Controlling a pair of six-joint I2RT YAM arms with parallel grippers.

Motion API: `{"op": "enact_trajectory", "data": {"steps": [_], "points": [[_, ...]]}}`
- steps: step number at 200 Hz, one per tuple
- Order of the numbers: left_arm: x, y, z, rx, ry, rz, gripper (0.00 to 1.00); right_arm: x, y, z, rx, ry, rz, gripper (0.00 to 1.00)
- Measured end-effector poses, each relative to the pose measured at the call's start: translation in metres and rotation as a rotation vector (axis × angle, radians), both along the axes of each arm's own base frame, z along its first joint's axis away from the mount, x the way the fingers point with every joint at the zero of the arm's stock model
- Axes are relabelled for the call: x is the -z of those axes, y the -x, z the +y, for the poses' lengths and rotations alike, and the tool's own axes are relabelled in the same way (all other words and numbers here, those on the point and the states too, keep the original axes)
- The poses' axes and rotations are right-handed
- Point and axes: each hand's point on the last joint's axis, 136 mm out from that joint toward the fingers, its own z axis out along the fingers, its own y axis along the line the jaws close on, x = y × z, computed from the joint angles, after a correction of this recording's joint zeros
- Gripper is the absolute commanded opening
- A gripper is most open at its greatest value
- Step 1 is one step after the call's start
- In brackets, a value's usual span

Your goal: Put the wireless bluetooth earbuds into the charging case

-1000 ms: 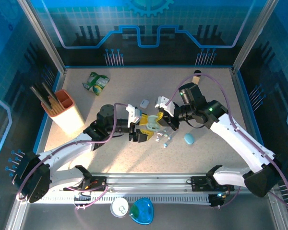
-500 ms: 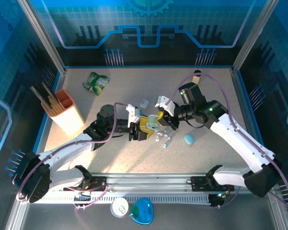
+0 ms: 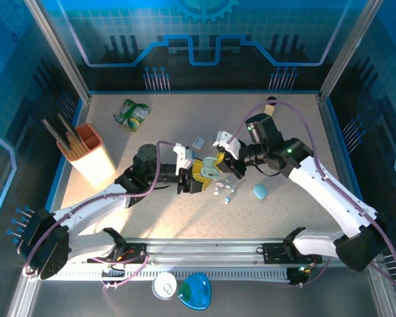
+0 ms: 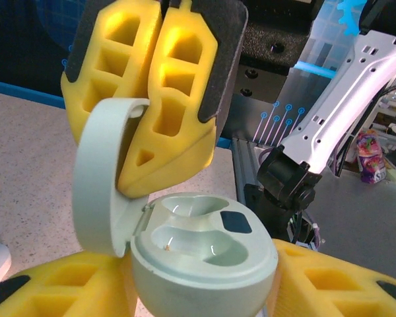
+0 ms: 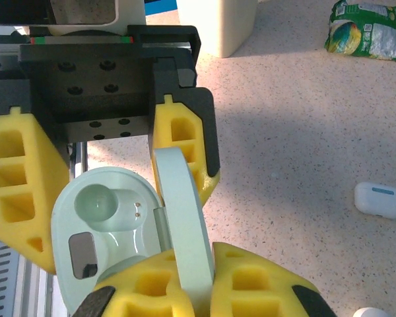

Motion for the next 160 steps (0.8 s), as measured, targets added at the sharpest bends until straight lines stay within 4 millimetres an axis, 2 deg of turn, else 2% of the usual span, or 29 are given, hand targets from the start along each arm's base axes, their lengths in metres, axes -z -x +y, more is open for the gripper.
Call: {"op": "enact_trajectory", "data": {"steps": [47, 76, 96, 104, 122, 139, 160], "points": [[0.0, -0.001, 0.0, -0.005, 0.0, 0.002, 0.48, 0.004, -0.003, 0.003, 0.004, 0.0, 0.019, 0.0], [0.0, -0.003, 0.001, -0.011, 0.0, 0.011, 0.38, 0.004, -0.003, 0.003, 0.004, -0.002, 0.019, 0.0], [0.0, -0.003, 0.001, -0.012, 0.001, 0.017, 0.36, 0.004, -0.004, 0.003, 0.007, -0.001, 0.016, 0.0], [0.0, -0.003, 0.001, -0.014, 0.001, 0.017, 0.36, 0.004, -0.005, 0.003, 0.008, 0.0, 0.015, 0.09], [0.0, -0.004, 0.001, -0.017, 0.001, 0.016, 0.36, 0.003, -0.006, 0.004, 0.012, -0.005, 0.013, 0.21], [0.0, -0.004, 0.001, -0.016, 0.001, 0.016, 0.36, -0.001, -0.008, 0.005, 0.026, -0.023, 0.01, 0.43], [0.0, -0.004, 0.001, -0.017, 0.001, 0.015, 0.36, -0.013, -0.011, 0.003, 0.038, -0.067, -0.028, 0.58]]}}
